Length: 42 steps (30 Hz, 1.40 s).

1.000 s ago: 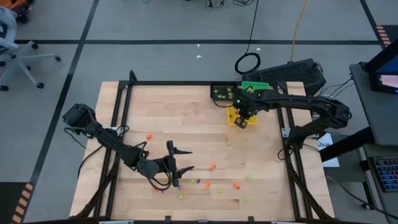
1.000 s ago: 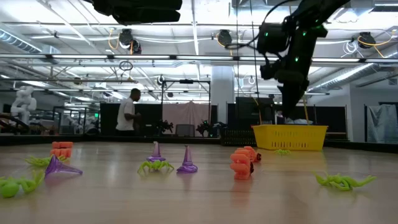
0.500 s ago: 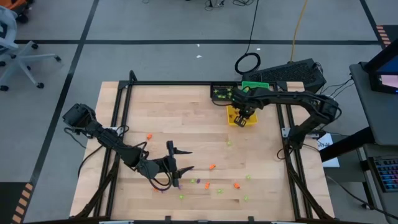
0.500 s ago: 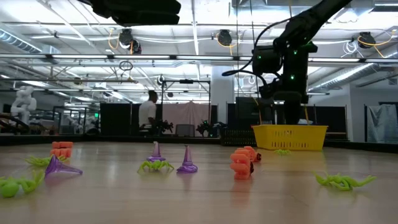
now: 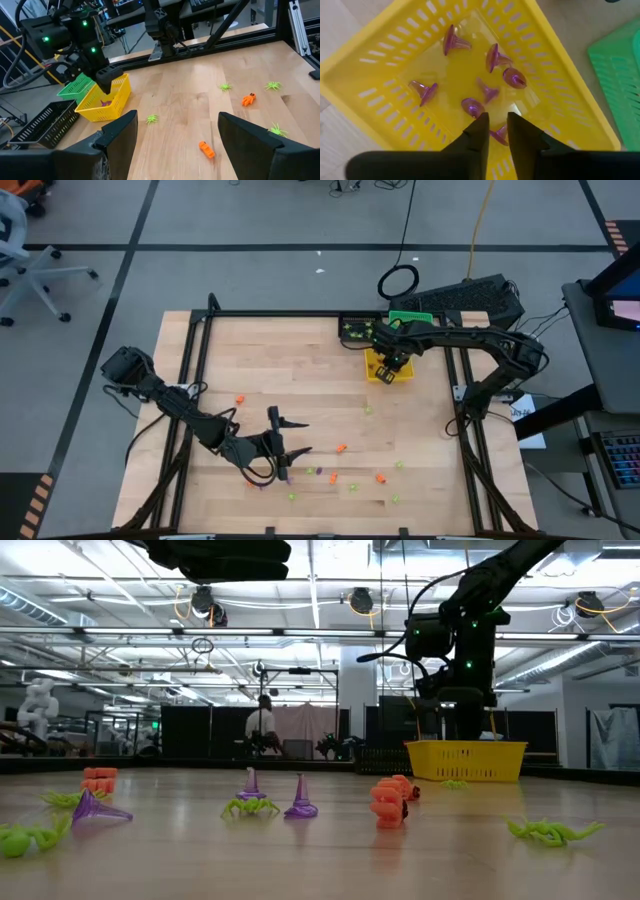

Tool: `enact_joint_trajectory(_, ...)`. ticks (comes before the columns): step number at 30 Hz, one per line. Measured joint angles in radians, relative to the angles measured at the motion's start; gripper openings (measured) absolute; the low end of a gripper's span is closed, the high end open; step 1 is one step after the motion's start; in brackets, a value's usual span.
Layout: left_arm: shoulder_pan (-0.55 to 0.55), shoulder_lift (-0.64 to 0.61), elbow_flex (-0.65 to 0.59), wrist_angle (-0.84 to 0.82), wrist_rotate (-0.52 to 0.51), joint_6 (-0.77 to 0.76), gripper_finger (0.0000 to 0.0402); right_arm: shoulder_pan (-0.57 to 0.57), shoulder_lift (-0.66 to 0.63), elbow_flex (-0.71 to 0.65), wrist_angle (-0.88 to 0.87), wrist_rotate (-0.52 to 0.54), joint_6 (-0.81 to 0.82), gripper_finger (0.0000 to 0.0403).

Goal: Sort Halloween decoration
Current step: Put the violet witch hat toy into the yellow basket, then put the green spider toy into the black basket

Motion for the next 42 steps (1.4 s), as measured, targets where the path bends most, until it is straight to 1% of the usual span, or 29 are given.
enact_joint_trajectory(4,0.0,0.0,0.0,0.0,0.0,0.0,0.0274,0.0,0.0,0.0,-0.008,-0.001,0.0,0.0086)
enact_joint_trajectory(9,0.0,0.0,0.0,-0.002,0.0,0.0,0.0274,0.007,-0.034,0.0,-0.085,-0.002,0.04,0.0113)
enact_joint_trajectory(13,0.0,0.0,0.0,-0.003,0.0,0.0,0.0274,0.044,-0.123,-0.001,-0.146,-0.001,0.108,0.0123)
enact_joint_trajectory(17,0.0,0.0,0.0,-0.003,0.0,0.0,0.0274,0.124,-0.265,-0.001,-0.168,-0.001,0.184,0.0122)
enact_joint_trajectory(21,0.0,0.0,0.0,-0.003,0.0,-0.001,0.0274,0.256,-0.404,-0.001,-0.167,0.006,0.29,0.012)
enact_joint_trajectory(24,0.0,0.0,0.0,-0.003,0.0,-0.016,0.0274,0.412,-0.476,-0.009,-0.135,0.059,0.357,0.0119)
enact_joint_trajectory(27,0.0,0.0,0.0,-0.003,0.023,-0.051,0.0274,0.598,-0.528,-0.072,0.038,0.113,0.376,0.0119)
enact_joint_trajectory(29,0.0,0.0,0.0,-0.003,0.049,-0.057,0.0274,0.712,-0.539,-0.121,0.174,0.158,0.379,0.0119)
enact_joint_trajectory(32,-0.002,0.0,0.0,-0.003,0.071,-0.096,0.0274,0.855,-0.526,-0.177,0.324,0.242,0.377,0.0119)
enact_joint_trajectory(34,-0.005,0.0,0.0,-0.013,0.072,-0.129,0.0274,0.925,-0.497,-0.2,0.387,0.298,0.375,0.0119)
enact_joint_trajectory(39,-0.029,0.0,0.0,-0.083,0.072,-0.232,0.0274,1.041,-0.384,-0.209,0.404,0.455,0.384,0.0118)
enact_joint_trajectory(42,-0.048,0.0,0.0,-0.136,0.072,-0.302,0.0273,1.069,-0.298,-0.209,0.402,0.526,0.432,0.0118)
